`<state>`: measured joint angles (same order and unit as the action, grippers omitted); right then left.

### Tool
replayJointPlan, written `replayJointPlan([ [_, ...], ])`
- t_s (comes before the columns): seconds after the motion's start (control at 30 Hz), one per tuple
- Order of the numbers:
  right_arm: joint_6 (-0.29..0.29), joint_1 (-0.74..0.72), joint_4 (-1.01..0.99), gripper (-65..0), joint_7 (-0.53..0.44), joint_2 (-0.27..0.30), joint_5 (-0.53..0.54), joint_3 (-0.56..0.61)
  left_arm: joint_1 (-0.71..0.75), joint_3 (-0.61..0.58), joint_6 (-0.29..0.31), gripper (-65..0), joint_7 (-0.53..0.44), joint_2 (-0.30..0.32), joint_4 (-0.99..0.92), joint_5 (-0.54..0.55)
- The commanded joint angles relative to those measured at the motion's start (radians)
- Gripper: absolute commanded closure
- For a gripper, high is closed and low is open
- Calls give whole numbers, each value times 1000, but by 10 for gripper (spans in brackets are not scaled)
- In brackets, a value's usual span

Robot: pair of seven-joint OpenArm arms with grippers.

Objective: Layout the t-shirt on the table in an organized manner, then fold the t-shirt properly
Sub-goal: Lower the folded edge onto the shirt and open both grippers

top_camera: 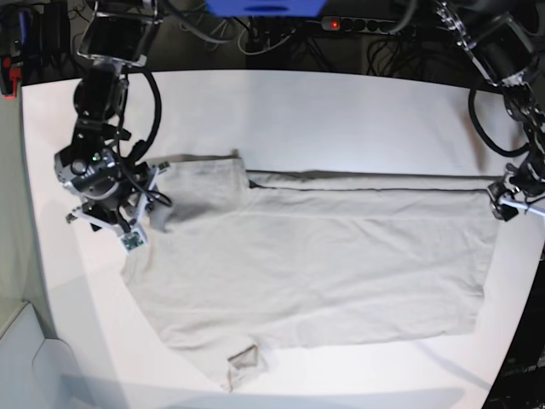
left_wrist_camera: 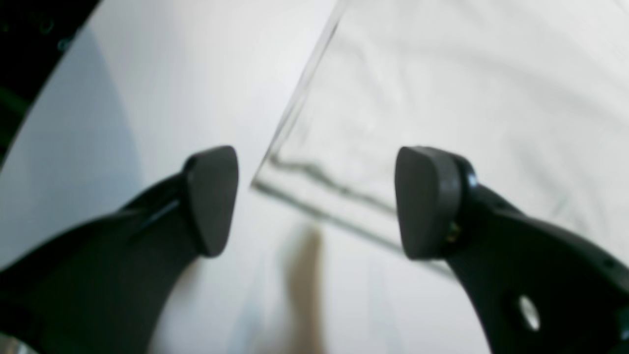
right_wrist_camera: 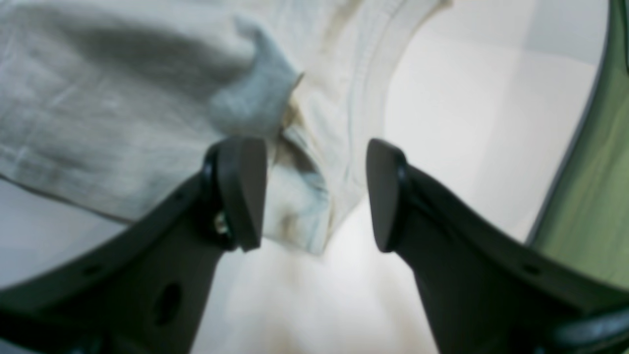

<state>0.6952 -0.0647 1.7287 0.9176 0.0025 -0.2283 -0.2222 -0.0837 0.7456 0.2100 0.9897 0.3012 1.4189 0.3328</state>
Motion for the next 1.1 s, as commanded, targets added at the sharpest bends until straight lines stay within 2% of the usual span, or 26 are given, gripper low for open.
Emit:
replayJointPlan([
  [0.0, 3, -11, 37, -334, -27, 3, 10, 0, -4, 7, 1, -484, -18, 20, 9, 5],
  [0.1, 3, 9, 70, -335, -30, 0, 10, 0, 20, 7, 1, -484, -32, 23, -14, 5],
  [0.23, 3, 38, 103, -336, -28, -2, 11, 0, 72, 1, 1, -481, -137, 39, -60, -30],
  [0.4, 3, 49, 106, -336, -28, -2, 14, -1, 69, 1, 1, -480, -183, 40, -142, -113],
  [0.5, 3, 49, 106, -336, -25, -2, 14, -1, 52, -1, 3, -480, -229, 43, -181, -122],
  [0.67, 3, 50, 106, -336, -24, -2, 14, -1, 37, -14, 4, -452, -240, 43, -177, -116],
  [0.87, 3, 50, 103, -336, -22, -2, 14, -1, 14, -139, 4, -443, -240, 69, -175, -114],
  [1.07, 3, 50, 100, -335, -25, -2, 13, -1, -6, -140, 4, -441, -240, 66, -186, -122],
])
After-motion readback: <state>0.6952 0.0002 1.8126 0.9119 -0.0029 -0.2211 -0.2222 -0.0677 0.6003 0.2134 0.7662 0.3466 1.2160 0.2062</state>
